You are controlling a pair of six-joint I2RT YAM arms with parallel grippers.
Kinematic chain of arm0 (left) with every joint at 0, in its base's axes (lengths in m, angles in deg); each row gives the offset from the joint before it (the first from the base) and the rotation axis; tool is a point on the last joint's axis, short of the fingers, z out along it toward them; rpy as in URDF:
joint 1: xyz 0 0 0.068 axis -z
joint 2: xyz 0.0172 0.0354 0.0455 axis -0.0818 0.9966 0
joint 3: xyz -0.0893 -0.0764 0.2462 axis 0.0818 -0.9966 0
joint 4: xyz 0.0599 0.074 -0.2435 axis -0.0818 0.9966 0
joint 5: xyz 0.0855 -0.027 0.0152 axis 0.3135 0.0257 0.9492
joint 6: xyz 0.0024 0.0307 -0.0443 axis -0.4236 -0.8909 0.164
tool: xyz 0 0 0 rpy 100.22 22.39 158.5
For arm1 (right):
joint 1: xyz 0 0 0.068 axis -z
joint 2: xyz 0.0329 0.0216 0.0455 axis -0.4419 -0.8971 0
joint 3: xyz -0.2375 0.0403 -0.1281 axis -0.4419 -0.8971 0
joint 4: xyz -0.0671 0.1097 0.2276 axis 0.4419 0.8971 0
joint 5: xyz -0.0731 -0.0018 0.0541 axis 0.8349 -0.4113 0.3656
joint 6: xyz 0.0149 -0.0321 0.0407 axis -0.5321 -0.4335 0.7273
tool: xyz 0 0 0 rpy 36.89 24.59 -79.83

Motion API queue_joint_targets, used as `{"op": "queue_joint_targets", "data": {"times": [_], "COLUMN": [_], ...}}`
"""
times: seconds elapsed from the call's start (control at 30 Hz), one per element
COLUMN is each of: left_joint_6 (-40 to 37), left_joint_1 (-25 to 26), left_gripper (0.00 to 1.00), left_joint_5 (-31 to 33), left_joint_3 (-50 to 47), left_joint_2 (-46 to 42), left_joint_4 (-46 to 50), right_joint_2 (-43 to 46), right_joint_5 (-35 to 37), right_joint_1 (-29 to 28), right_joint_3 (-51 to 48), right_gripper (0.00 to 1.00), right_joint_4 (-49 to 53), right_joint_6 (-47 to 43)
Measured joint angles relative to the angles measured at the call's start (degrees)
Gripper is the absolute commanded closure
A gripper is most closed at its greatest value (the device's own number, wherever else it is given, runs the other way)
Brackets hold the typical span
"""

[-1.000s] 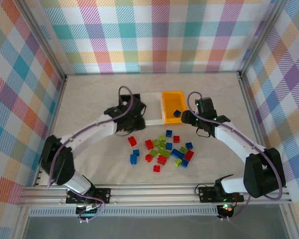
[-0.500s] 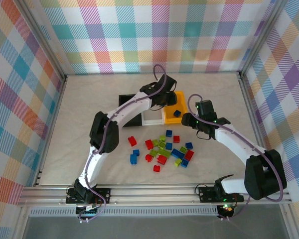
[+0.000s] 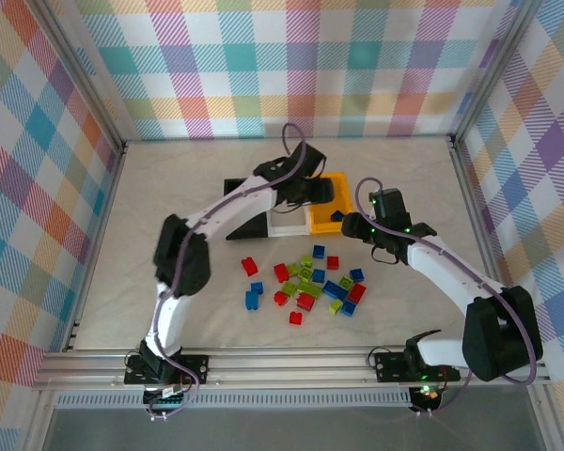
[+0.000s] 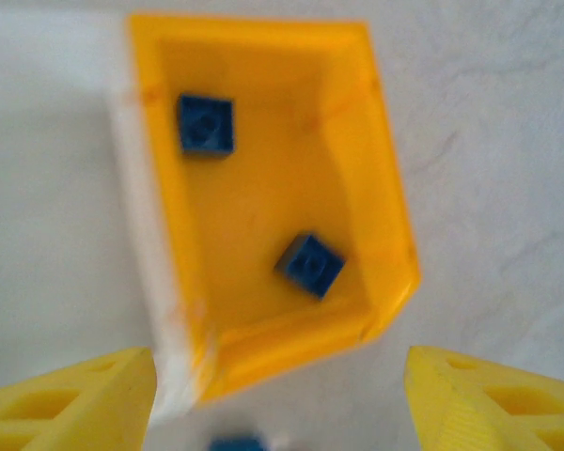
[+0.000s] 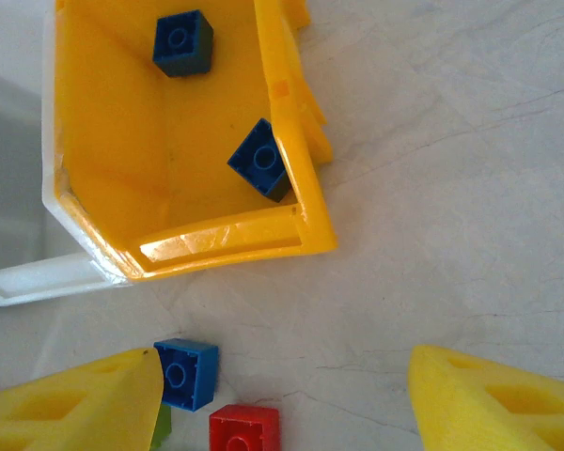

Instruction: Sort the legos into containers by color

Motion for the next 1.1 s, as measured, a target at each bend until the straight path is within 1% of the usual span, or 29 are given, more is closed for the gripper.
{"op": "queue_joint_targets", "data": {"times": [0.2,0.27,0.33,0.43,0.53,0.6,0.67,0.8,0.83,0.9,0.97,1.03,1.1], "left_joint_6": [1.5,2.4,3.3,4.1,3.8,3.6,3.7,3.7,3.7,3.7,3.7,3.8,3.8], "left_joint_1": [0.0,-0.6,-1.5,-4.0,-5.5,-5.7,-5.8,-5.9,-6.0,-6.1,-6.1,-6.1,-6.1], "left_gripper": [0.30,0.32,0.32,0.26,0.27,0.30,0.29,0.30,0.32,0.43,0.50,0.54,0.54], "left_joint_5": [2.8,3.4,3.3,2.4,2.0,2.1,2.3,2.5,2.4,2.2,1.9,1.6,1.4], "left_joint_3": [-29.6,-37.4,-43.7,-50.6,-52.3,-51.2,-50.1,-49.9,-49.9,-49.9,-49.9,-49.9,-49.9], "left_joint_2": [-25.4,-30.7,-33.0,-32.5,-29.8,-27.3,-25.3,-23.6,-23.3,-22.4,-21.6,-21.0,-20.8], "left_joint_4": [-3.0,-3.7,-4.0,-5.3,-6.1,-6.3,-6.3,-5.9,-6.0,-6.2,-6.7,-7.2,-7.2], "right_joint_2": [0.0,-0.1,-0.5,-1.7,-2.7,-2.8,-2.8,-2.7,-2.7,-2.7,-2.7,-2.7,-2.7], "right_joint_5": [-1.5,-2.0,-2.4,-2.7,-2.8,-2.8,-2.8,-2.7,-2.8,-2.7,-2.8,-2.8,-2.8], "right_joint_1": [0.0,0.0,0.0,-0.3,-0.7,-0.9,-0.9,-0.9,-0.9,-0.9,-0.9,-0.9,-0.9], "right_joint_3": [-0.1,-0.1,-0.1,-0.1,-0.1,-0.1,-0.1,-0.1,-0.1,-0.1,0.0,0.0,0.0], "right_gripper": [0.32,0.32,0.33,0.33,0.33,0.33,0.33,0.33,0.33,0.33,0.33,0.33,0.33], "right_joint_4": [-0.1,-0.4,-0.8,-1.1,-1.1,-0.9,-0.9,-0.7,-0.6,-0.6,-0.4,-0.4,-0.3], "right_joint_6": [-0.3,-0.2,-0.2,-0.2,-0.2,-0.2,-0.2,-0.4,-0.5,-0.5,-0.7,-0.8,-0.9]}}
